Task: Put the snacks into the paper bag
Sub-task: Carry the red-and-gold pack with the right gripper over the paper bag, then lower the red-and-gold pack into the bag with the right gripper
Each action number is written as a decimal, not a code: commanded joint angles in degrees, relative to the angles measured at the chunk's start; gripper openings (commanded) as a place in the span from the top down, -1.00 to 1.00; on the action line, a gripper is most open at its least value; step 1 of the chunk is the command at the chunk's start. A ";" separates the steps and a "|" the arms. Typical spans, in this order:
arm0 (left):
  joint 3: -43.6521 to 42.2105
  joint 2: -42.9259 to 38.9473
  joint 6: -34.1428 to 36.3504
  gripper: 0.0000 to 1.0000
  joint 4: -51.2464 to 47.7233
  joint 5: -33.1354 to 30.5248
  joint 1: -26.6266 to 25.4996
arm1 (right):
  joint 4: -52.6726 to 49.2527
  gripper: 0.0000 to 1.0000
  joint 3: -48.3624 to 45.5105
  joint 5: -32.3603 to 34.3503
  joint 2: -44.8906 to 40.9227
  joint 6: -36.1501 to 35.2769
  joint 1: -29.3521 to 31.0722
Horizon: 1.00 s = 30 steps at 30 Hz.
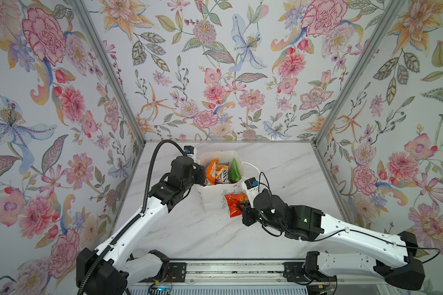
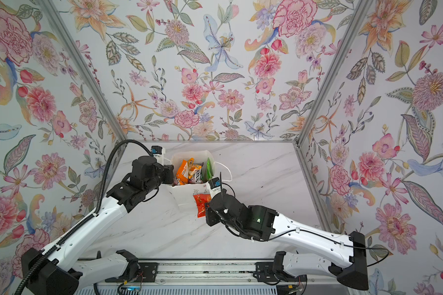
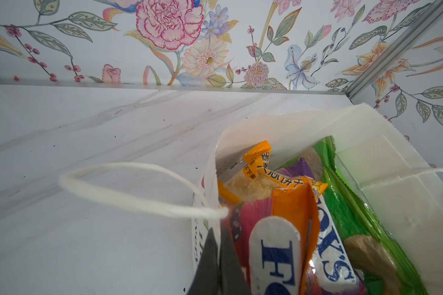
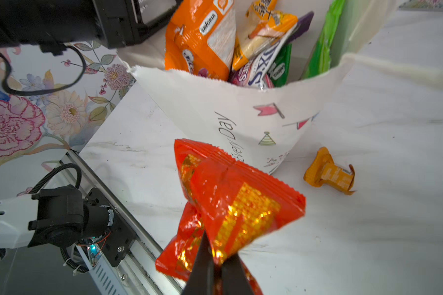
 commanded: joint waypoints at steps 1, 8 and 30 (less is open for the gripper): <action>0.50 -1.10 -0.10 1.00 3.92 -1.78 -0.05 | -1.72 0.91 4.18 3.02 -0.41 -4.58 -0.94; 0.54 -1.41 0.18 1.00 3.65 -1.86 0.00 | -1.72 0.89 11.37 2.27 1.77 -8.90 -5.08; 0.61 -1.26 -0.22 1.00 4.01 -0.98 -0.05 | -8.49 0.83 33.77 -1.86 22.24 -12.42 -15.17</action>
